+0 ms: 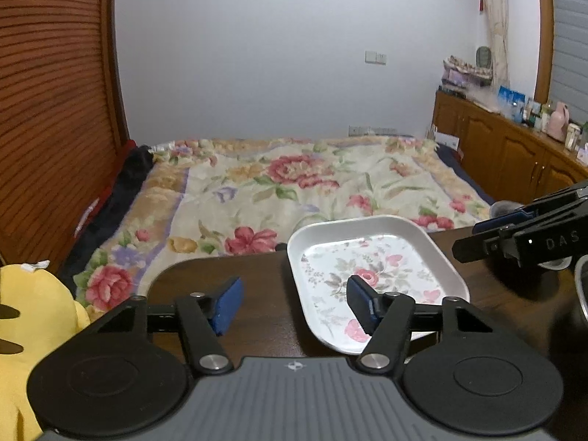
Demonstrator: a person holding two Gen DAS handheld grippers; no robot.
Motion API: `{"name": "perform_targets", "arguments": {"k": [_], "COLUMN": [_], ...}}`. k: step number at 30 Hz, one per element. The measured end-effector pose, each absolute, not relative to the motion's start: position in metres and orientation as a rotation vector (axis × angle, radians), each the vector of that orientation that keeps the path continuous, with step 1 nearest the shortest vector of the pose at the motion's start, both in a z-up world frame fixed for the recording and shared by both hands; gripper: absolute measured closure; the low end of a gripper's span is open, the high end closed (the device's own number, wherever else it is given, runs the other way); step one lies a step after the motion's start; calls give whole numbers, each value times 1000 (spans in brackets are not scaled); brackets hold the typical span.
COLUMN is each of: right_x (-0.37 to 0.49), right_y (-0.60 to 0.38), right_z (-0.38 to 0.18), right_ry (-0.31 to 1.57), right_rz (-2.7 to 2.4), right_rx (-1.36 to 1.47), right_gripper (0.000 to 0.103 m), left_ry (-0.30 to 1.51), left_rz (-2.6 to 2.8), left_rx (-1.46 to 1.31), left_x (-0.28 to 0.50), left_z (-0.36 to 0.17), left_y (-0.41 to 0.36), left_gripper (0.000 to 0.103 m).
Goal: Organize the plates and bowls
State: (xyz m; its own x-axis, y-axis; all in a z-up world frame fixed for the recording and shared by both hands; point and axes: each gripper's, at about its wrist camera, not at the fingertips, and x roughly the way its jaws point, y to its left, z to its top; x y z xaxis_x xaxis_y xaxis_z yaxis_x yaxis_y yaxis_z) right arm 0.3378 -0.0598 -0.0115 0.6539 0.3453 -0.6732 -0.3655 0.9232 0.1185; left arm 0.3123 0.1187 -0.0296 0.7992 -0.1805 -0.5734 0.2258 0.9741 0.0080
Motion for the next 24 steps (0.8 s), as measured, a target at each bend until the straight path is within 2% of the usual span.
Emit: {"name": "perform_targets", "arguments": {"k": [1, 4, 16, 22, 24], "right_x": [343, 351, 369, 373, 373], "right_y": [-61, -62, -64, -63, -61], "right_z": [-14, -22, -37, -43, -45], "right_ry": [774, 804, 874, 892, 901], "right_rz": [398, 380, 379, 386, 391], "right_rx": [-23, -35, -26, -24, -30], "right_gripper": [65, 71, 76, 81, 82], "left_ry": [610, 624, 671, 679, 692], "left_rz": [-225, -234, -223, -239, -250], "left_rx": [78, 66, 49, 61, 59], "left_x": [315, 324, 343, 344, 345], "left_z": [-32, -36, -53, -55, -57], "left_y": [118, 116, 113, 110, 110], "left_gripper": [39, 40, 42, 49, 57]}}
